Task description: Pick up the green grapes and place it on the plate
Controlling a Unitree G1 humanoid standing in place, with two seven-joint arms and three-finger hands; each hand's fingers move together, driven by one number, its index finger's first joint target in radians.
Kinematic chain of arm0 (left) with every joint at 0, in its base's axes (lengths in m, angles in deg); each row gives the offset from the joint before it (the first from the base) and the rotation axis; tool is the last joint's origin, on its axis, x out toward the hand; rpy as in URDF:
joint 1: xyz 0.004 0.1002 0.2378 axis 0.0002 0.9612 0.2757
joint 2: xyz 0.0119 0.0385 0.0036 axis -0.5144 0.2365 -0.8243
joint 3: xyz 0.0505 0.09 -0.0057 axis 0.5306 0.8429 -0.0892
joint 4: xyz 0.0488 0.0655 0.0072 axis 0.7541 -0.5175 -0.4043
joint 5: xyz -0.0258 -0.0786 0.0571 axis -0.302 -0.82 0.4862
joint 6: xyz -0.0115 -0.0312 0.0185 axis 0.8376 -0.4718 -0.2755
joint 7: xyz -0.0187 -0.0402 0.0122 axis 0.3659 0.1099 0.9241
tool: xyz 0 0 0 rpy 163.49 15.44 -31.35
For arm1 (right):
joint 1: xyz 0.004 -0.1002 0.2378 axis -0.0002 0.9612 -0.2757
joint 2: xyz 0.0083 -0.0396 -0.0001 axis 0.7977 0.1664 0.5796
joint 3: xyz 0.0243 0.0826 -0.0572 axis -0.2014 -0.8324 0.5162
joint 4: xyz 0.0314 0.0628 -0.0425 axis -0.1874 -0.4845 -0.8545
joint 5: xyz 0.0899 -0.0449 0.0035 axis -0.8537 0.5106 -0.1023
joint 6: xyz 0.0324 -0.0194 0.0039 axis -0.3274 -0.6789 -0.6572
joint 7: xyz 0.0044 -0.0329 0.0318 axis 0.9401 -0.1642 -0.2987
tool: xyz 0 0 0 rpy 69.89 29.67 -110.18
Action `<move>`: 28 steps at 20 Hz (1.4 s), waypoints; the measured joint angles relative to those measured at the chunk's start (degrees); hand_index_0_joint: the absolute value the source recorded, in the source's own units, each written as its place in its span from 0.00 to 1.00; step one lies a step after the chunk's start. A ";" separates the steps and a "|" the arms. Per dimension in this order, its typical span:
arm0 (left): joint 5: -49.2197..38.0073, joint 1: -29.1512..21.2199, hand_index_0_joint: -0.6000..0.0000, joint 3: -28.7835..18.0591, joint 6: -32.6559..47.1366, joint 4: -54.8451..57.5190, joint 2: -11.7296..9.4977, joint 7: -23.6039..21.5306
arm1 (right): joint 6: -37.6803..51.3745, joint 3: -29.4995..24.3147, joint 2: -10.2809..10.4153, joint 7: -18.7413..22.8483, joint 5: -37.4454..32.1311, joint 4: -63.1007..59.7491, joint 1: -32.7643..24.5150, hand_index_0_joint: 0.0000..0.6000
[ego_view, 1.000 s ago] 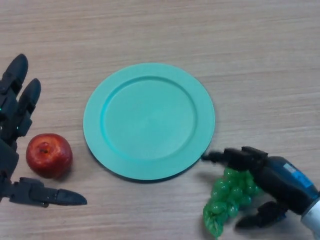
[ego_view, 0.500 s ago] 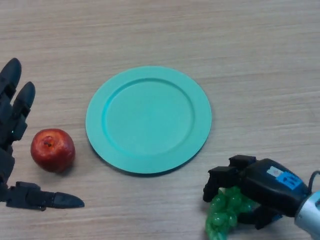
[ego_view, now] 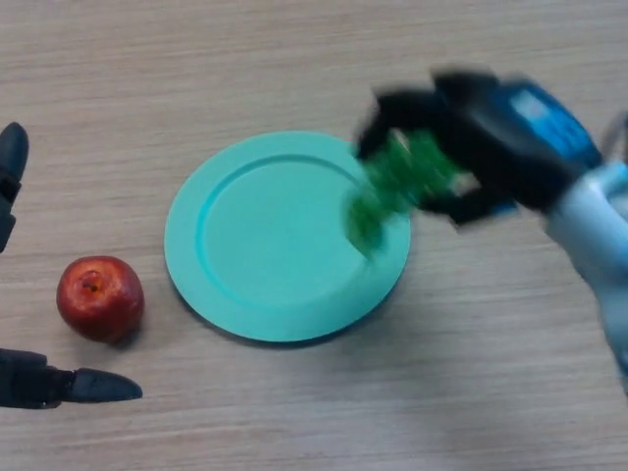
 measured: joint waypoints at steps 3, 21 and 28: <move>-0.23 0.16 1.00 -0.04 0.27 -1.59 0.50 0.03 | -7.62 5.23 1.74 2.02 -0.04 -1.87 -6.41 1.00; -0.80 2.52 1.00 0.04 1.30 -2.22 1.84 2.17 | -39.79 9.70 2.03 2.89 -18.00 19.09 1.77 0.00; -0.77 0.07 1.00 0.16 -1.54 1.48 0.18 2.00 | -45.50 6.09 1.96 5.86 -28.43 37.62 20.48 0.00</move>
